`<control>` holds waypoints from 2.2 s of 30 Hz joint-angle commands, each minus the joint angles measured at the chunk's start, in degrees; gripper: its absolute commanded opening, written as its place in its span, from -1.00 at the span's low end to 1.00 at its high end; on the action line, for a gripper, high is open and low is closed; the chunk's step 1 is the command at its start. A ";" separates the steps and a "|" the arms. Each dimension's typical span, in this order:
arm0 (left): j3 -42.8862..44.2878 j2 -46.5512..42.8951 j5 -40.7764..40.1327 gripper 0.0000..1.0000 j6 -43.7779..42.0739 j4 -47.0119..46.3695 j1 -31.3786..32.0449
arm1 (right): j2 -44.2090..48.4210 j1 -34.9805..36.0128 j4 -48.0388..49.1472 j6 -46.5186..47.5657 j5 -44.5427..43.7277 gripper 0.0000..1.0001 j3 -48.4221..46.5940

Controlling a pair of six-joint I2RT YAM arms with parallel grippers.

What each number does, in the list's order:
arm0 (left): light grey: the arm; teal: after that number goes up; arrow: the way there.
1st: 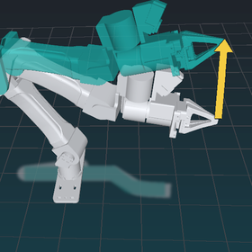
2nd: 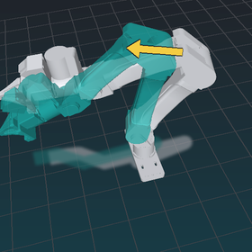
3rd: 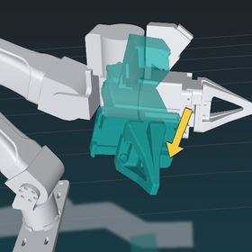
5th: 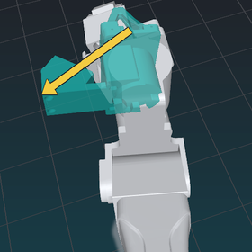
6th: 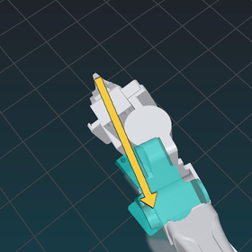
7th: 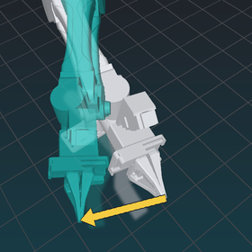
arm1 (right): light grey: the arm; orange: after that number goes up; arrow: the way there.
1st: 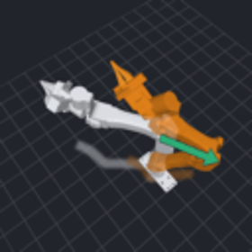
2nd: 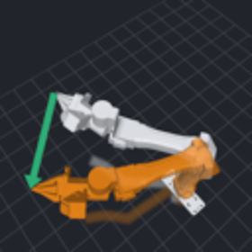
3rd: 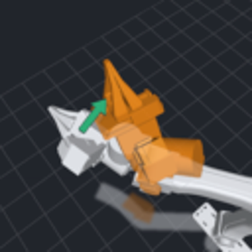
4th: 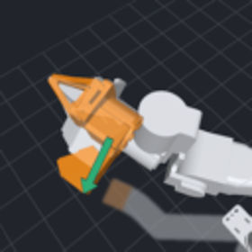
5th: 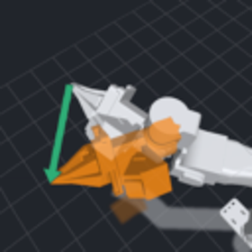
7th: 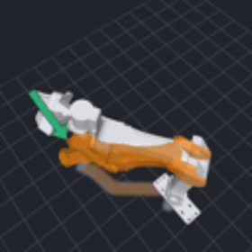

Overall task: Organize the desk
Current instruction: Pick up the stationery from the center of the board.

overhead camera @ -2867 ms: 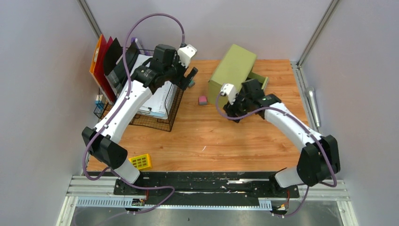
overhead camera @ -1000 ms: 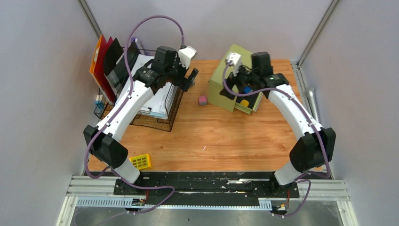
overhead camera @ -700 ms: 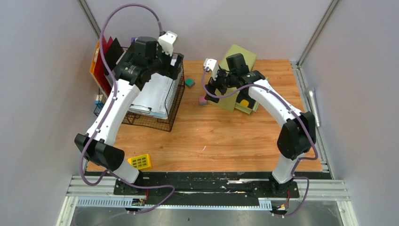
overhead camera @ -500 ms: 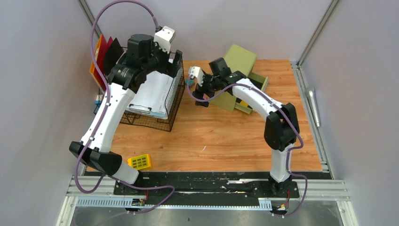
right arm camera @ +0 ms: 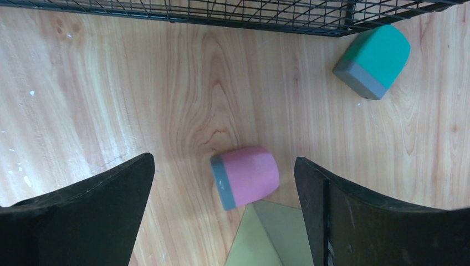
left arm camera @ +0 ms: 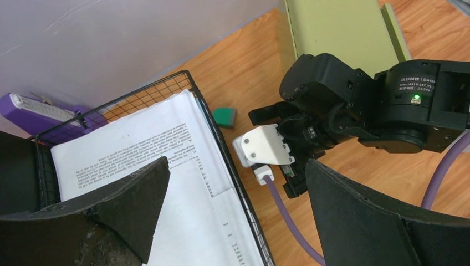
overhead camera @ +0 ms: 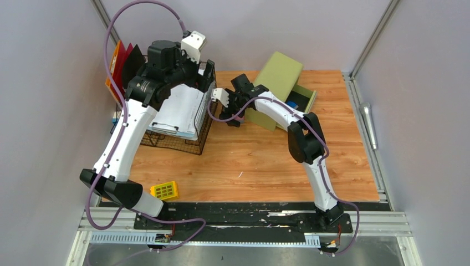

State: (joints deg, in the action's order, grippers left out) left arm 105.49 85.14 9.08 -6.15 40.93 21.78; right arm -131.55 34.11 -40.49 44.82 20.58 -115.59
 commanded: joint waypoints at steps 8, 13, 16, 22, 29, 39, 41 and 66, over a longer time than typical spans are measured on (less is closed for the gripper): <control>-1.17 -2.26 1.89 1.00 -1.53 -1.03 0.19 | -5.12 -3.07 -1.81 9.17 -11.84 1.00 -4.73; -2.04 -2.22 1.91 1.00 -1.61 -1.38 0.19 | -6.36 -3.17 -3.97 12.66 -11.78 1.00 -5.41; -2.21 -2.10 1.83 1.00 -1.53 -1.46 0.15 | -7.75 -3.25 -5.45 13.97 -11.77 1.00 -7.26; -2.38 -1.93 1.61 1.00 -1.49 -1.50 0.18 | -11.61 -3.57 -11.75 16.14 -10.22 1.00 -12.89; -2.54 -1.38 1.01 1.00 -1.60 -1.50 0.14 | -13.50 -3.70 -18.29 18.74 -7.37 0.92 -14.14; -2.78 -0.84 1.11 1.00 -1.13 -1.82 0.19 | -13.99 -3.50 -21.18 17.43 -2.10 0.32 -13.64; -3.08 -0.97 1.16 1.00 -0.95 -1.89 0.17 | -13.60 -3.36 -21.35 16.81 -1.13 0.21 -13.13; -1.92 -0.98 2.21 1.00 -1.73 -2.23 0.19 | 24.12 -2.53 -22.70 -1.26 14.96 -0.26 5.63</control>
State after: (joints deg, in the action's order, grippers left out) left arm 101.16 84.93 10.24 -7.01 40.84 21.78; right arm -115.52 32.38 -63.09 46.59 32.51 -110.74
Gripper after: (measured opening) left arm 0.998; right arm 0.557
